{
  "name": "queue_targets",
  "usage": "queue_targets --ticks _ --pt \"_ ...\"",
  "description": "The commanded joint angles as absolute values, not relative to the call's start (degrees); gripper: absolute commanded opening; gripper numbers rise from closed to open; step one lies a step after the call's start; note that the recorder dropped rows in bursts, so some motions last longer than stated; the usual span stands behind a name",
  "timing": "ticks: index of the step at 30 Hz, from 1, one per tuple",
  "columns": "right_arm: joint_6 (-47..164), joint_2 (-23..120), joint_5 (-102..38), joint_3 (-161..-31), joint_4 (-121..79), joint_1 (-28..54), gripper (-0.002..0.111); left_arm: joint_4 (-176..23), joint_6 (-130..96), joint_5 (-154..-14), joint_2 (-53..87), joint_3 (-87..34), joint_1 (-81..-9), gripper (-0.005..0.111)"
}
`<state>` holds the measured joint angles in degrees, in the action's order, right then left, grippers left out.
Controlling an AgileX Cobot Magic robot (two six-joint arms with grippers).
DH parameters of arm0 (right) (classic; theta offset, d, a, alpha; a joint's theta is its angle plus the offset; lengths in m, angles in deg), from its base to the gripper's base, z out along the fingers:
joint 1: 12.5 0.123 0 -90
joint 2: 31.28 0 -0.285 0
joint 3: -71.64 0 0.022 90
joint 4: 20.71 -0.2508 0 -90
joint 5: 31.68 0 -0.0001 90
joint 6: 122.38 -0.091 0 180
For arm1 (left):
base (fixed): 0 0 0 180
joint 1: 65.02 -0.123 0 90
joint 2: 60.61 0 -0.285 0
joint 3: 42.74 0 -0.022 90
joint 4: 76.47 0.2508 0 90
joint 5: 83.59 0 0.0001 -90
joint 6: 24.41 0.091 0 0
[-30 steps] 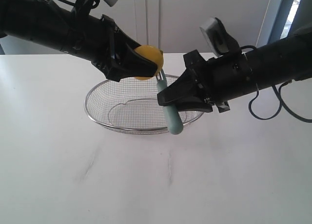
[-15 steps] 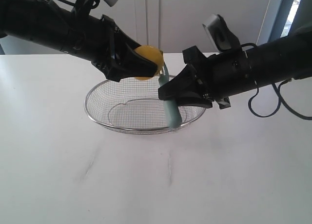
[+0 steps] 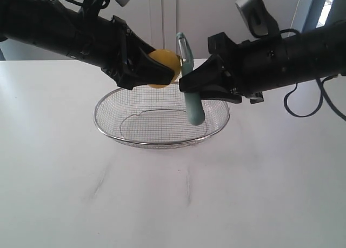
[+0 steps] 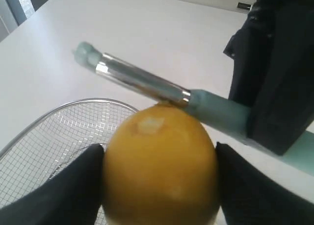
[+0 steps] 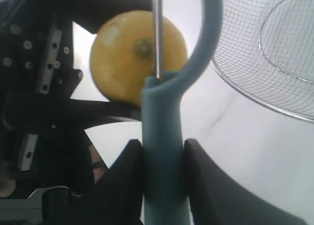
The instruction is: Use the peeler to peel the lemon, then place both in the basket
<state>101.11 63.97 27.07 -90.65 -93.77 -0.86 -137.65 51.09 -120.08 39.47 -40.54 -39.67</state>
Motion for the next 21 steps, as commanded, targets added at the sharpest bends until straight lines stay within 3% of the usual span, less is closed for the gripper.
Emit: queue_targets --ticks 1,21 --pt "101.0 61.2 26.9 -91.1 -94.3 -1.1 0.0 -139.2 51.1 -120.8 38.5 -40.2 -39.7 0.0" --pt "100.9 60.0 22.2 -91.1 -85.9 -1.1 0.0 -139.2 51.1 -120.6 38.5 -40.2 -39.7 0.0"
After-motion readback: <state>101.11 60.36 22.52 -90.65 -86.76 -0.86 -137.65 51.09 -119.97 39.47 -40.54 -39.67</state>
